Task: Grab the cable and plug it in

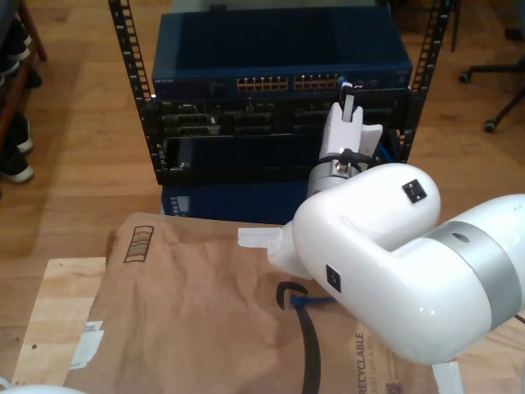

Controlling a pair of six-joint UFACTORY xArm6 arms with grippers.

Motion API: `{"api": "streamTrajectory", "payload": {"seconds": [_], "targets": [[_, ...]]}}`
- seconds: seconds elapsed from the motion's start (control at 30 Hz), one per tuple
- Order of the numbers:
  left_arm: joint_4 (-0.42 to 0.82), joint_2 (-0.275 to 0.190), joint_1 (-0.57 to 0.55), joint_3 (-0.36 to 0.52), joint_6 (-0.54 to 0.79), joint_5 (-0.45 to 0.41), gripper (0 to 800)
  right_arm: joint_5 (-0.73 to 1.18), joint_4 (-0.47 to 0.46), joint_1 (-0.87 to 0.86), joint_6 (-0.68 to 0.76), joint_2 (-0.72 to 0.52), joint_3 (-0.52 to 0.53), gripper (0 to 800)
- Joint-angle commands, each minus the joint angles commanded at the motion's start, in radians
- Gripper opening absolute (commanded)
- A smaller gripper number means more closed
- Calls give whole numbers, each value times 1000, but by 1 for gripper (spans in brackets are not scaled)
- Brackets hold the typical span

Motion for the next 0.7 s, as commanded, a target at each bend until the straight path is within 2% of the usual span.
{"api": "streamTrajectory", "payload": {"seconds": [0.7], "targets": [[0, 0, 0, 0, 0, 0, 799, 0, -2, -2, 0, 8, -15, 0]]}}
